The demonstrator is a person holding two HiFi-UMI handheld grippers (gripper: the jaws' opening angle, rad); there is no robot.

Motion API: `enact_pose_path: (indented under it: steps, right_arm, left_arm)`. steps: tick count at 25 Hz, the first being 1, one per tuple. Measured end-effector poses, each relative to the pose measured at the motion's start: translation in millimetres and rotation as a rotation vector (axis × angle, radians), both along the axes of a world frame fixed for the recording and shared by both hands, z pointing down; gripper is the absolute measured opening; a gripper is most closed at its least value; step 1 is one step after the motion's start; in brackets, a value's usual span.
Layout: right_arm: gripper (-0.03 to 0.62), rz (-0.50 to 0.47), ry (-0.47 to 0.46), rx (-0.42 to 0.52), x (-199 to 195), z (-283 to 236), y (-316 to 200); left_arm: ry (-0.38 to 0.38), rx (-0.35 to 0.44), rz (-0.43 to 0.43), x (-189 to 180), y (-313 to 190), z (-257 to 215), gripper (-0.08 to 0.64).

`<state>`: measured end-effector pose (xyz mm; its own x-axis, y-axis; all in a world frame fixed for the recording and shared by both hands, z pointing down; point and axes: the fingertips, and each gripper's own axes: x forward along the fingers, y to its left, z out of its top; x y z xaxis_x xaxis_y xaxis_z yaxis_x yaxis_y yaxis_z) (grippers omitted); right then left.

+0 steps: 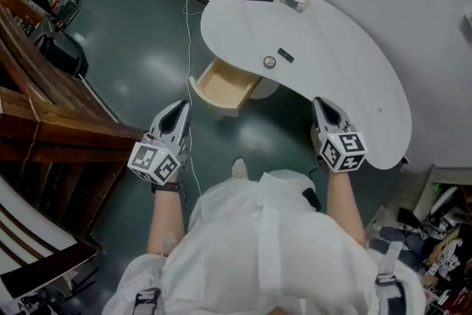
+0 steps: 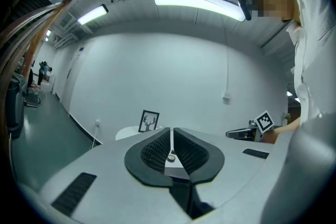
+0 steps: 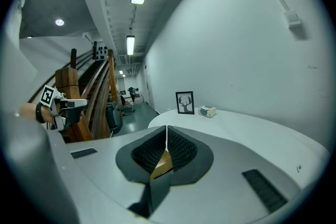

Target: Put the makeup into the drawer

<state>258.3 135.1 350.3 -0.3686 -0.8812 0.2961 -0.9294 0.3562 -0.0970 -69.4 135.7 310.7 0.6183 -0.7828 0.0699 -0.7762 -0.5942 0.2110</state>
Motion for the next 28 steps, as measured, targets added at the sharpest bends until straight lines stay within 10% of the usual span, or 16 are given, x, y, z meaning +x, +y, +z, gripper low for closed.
enact_pose_path:
  steps: [28]
  right_arm:
    - [0.107,-0.320,0.101,-0.207,-52,81,-160]
  left_arm:
    - [-0.028,-0.103,0.046,64,-147,41,0.029]
